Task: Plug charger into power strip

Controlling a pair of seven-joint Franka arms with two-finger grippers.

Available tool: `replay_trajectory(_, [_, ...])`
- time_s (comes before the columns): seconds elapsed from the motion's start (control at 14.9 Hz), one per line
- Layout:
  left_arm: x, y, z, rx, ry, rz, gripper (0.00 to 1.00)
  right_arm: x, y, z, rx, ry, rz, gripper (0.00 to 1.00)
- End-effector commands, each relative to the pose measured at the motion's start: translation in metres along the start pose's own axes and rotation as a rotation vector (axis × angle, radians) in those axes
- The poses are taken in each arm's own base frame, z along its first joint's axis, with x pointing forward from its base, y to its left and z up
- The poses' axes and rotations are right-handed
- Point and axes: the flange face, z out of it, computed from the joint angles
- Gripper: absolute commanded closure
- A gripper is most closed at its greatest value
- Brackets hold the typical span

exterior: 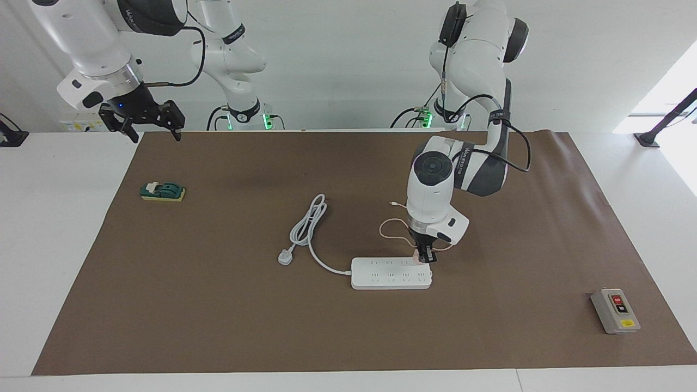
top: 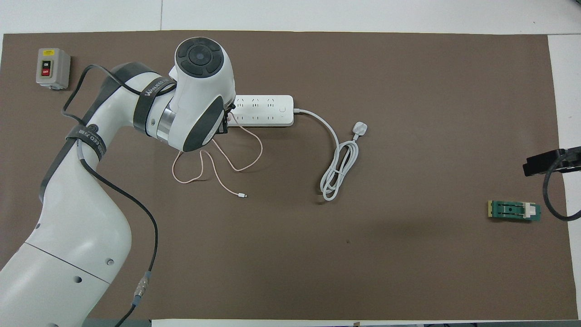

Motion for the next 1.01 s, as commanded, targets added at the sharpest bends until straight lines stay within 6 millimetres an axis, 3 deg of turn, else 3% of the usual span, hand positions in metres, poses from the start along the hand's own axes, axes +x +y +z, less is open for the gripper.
replay_trajectory(0.0, [0.003, -0.002, 0.017, 0.029, 0.023, -0.002, 1.0, -0.008, 0.002, 0.0, 0.024, -0.001, -0.005, 0.0])
replay_trajectory(0.27, [0.011, 0.004, 0.028, 0.088, 0.037, 0.029, 1.0, -0.008, 0.002, 0.0, 0.024, 0.001, -0.007, 0.0])
replay_trajectory(0.94, [0.0, 0.013, 0.036, 0.158, 0.01, 0.084, 1.0, -0.008, 0.002, 0.0, 0.024, -0.001, -0.005, 0.0])
